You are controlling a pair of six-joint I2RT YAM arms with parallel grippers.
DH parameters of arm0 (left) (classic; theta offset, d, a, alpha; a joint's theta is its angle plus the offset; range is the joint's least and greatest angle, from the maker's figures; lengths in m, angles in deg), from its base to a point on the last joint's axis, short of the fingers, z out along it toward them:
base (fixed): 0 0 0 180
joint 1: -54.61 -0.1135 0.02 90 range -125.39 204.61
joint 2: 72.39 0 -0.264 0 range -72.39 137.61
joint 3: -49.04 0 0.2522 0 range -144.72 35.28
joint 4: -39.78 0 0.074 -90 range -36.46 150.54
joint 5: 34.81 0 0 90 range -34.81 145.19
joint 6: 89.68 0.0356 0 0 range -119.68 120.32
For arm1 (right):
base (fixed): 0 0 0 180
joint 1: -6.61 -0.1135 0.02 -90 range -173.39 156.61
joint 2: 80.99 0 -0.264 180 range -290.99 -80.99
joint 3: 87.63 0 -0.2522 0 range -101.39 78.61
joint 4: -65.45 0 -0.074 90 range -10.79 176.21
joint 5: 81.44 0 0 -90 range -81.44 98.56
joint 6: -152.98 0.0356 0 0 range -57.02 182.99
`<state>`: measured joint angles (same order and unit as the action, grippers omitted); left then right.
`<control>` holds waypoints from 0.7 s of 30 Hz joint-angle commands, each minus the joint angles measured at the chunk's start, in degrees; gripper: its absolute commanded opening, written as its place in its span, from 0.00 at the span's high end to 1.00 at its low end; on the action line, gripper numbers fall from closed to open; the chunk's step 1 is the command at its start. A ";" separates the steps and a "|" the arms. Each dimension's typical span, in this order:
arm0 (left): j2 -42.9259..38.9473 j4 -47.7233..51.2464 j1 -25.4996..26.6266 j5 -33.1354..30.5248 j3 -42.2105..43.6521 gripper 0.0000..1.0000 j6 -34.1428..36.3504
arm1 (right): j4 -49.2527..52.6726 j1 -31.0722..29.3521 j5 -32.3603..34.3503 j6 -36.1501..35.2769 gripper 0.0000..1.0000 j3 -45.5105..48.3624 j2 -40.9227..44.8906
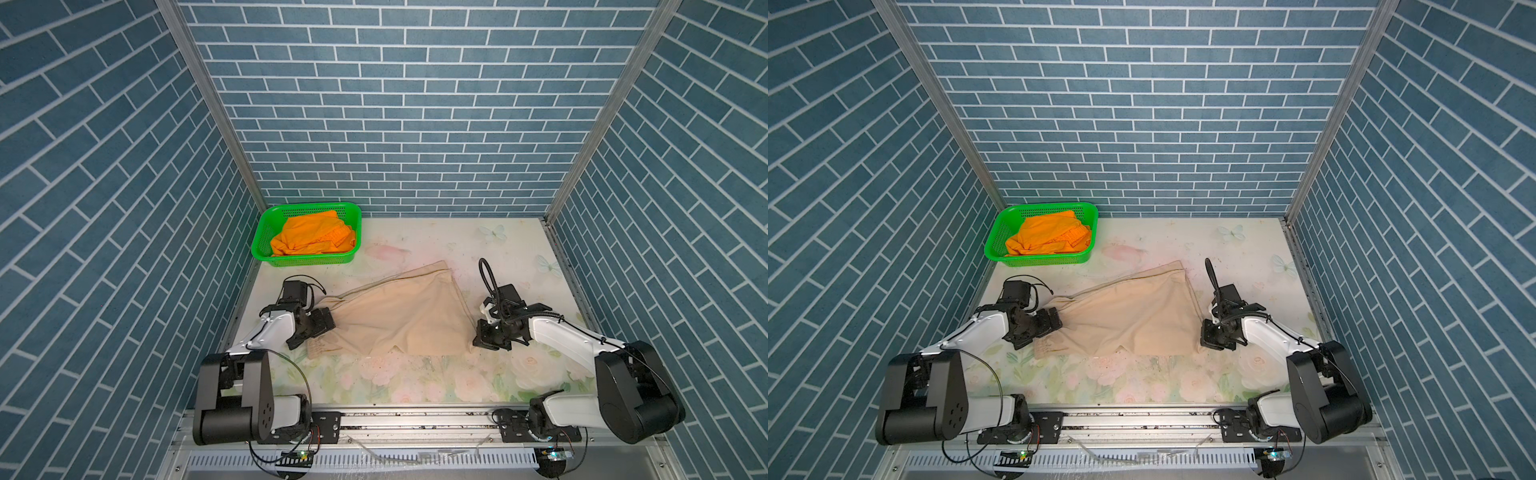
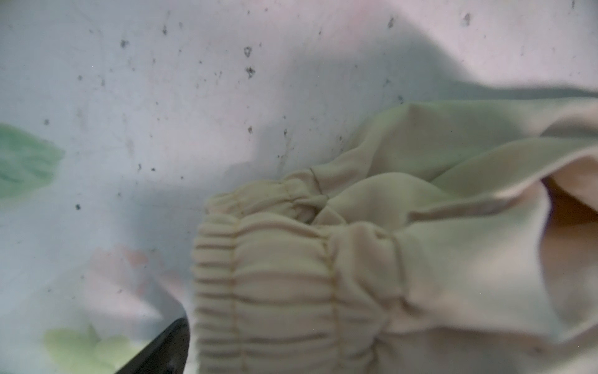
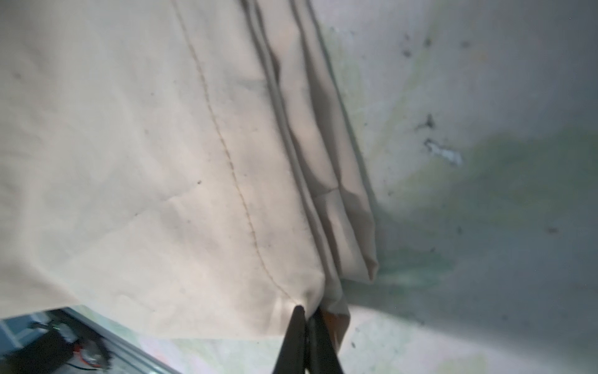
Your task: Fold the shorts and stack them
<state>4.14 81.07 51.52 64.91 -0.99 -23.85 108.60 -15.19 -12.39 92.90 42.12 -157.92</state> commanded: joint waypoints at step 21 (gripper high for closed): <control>2.55 1.62 -0.15 0.33 -0.39 0.00 0.89 | 22.33 1.68 11.00 -5.04 0.68 -11.17 0.69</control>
<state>5.41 80.79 51.52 64.71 -1.86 -23.32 128.82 -13.69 -2.01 86.91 31.59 -157.52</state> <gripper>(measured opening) 0.996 0.231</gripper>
